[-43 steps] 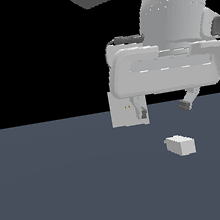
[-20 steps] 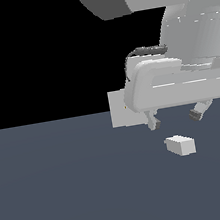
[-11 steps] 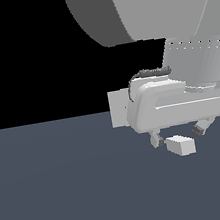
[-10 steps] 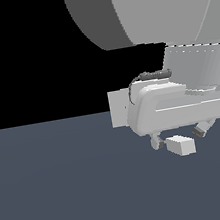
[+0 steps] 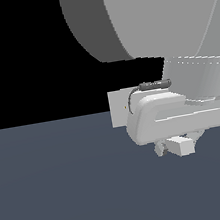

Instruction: Plug the charger into the wall socket.

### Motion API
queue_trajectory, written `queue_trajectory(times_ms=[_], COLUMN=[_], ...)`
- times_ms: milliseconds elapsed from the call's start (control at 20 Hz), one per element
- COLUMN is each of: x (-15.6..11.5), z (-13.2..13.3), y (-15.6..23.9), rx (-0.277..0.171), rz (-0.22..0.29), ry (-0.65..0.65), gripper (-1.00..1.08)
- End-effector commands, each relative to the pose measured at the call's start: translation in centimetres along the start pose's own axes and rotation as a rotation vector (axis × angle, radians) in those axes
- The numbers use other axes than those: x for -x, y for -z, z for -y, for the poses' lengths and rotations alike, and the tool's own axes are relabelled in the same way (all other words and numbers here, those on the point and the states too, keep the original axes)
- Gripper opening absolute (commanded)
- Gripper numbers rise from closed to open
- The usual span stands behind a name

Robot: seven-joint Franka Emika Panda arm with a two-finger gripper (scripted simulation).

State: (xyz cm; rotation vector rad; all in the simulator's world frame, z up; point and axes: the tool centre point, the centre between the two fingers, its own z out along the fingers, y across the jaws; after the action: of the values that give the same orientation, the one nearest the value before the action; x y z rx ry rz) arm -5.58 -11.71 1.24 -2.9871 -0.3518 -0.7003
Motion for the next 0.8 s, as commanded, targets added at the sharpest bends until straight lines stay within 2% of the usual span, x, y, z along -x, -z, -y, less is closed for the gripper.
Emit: queue_trajectory(times_ms=[0,400,750], x=[0.1,-0.1,-0.6], z=[-0.4,0.0,0.8], y=[-0.1,0.0,0.6], rx=[0.005,0.001,0.023], rz=[-0.001,-0.001,-0.003], ry=[-0.006,-0.002,-0.046], gripper=[-1.00,-1.00,-1.00])
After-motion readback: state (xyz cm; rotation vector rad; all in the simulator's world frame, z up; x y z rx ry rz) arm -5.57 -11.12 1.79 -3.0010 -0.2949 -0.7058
